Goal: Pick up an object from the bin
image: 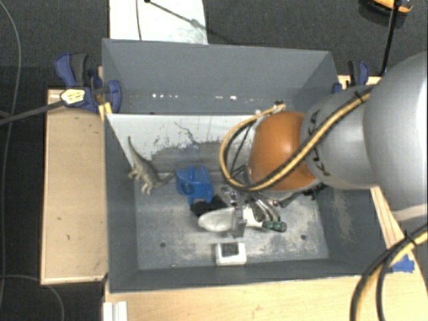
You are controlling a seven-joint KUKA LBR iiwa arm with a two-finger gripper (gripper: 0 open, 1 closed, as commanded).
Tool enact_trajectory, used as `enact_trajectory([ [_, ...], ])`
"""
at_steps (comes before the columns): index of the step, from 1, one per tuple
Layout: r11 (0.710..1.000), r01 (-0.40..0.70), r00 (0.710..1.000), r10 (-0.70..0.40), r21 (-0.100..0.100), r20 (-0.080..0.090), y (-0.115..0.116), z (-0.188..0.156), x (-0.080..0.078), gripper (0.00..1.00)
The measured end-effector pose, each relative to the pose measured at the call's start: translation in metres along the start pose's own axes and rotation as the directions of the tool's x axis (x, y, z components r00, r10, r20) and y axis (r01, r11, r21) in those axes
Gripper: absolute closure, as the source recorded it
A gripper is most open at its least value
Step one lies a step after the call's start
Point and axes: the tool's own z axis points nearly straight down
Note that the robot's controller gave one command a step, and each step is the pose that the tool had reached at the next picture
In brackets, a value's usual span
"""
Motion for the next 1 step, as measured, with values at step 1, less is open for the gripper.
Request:
enact_trajectory([
  [1,1.000,-0.016,1.000,0.016,0.000,-0.001,0.0003,-0.0039,0.0005,1.00],
])
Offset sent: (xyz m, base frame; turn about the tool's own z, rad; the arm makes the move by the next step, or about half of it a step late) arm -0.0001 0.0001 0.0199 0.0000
